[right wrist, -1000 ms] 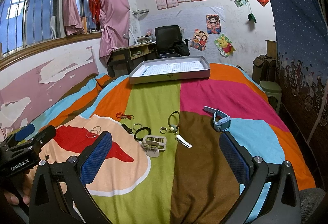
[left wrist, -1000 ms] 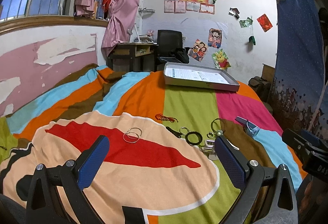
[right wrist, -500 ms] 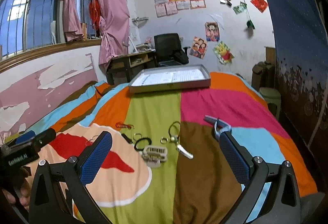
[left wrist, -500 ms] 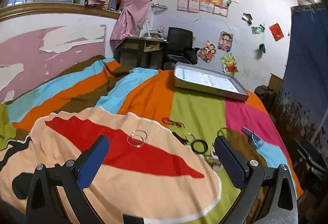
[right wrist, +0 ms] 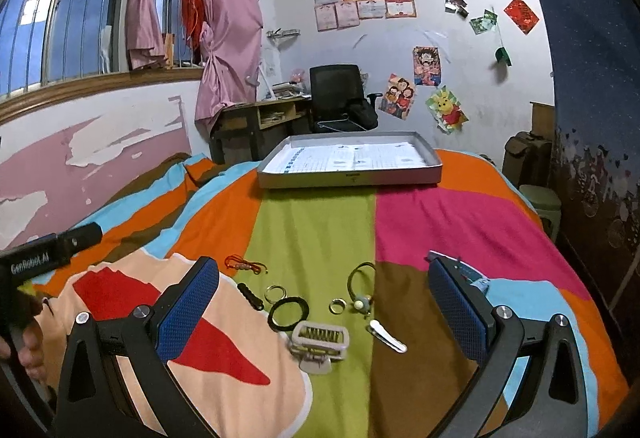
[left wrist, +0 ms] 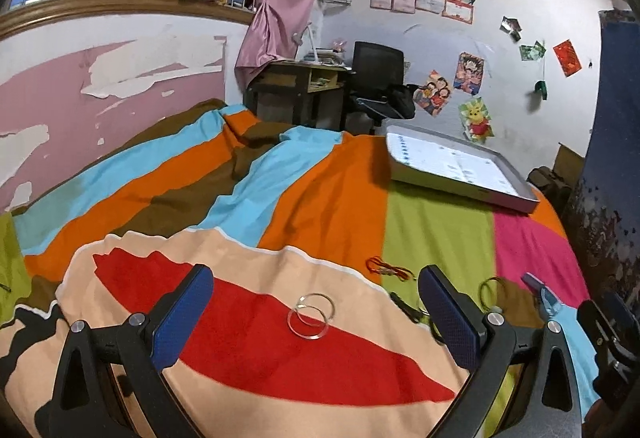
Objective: Organize jewelry
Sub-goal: 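Lower the left tool to the two silver hoop rings and grasp them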
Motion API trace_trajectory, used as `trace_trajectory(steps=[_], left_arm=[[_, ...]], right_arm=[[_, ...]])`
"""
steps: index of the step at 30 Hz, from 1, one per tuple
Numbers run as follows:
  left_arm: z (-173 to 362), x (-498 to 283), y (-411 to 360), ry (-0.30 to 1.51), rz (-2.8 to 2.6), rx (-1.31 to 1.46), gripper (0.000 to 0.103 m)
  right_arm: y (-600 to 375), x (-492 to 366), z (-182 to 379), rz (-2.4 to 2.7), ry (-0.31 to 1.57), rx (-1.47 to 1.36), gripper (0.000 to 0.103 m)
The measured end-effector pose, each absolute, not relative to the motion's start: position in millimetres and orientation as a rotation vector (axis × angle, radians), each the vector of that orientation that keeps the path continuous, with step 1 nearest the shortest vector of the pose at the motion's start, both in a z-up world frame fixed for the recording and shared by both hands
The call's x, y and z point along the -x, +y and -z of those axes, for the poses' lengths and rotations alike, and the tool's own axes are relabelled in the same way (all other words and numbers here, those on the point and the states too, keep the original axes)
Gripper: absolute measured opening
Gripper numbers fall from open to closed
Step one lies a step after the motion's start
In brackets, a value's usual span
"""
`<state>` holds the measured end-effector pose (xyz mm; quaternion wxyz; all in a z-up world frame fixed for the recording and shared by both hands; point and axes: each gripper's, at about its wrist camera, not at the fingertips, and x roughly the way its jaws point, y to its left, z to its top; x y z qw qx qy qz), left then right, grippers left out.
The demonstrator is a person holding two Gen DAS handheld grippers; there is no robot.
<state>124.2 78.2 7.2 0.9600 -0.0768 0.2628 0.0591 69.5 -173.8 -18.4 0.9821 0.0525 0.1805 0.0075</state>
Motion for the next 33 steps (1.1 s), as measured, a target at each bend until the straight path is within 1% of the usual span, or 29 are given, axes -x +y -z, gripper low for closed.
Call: trace_trajectory(steps=[11,15,22,28,31,33], left_arm=[[35.4,-164.9,83.5,0.531,-0.061,0.118,0.103],[54.3,-171.8,86.0,0.56,-0.039,0.108,0.103],[82.3,-188.7,88.0,0.642,-0.004,0.101,0.103],[107.1,-206.4,87.0,0.769,-0.011,0.046,0.103],[113.6,-208.8,85.3,0.792,0.02,0.046,0.103],[114.9,-209.1,80.8,0.796,0.046,0.028,0.099]], right_arm=[[-159.5,-117.0,50.7,0.016,0.38,-0.128,0.102],[-151.7,-129.7,63.1,0.018,0.387,-0.132,0.102],[-143.0,-142.9,96.4,0.011,0.479,-0.113,0.102],[-142.9,-155.1,117.1,0.013,0.578,-0.147,0.102],[-137.3,-161.6,128.4,0.019,0.632,-0.132,0.102],[-135.5,-164.9,135.4,0.021,0.663,-0.14,0.102]])
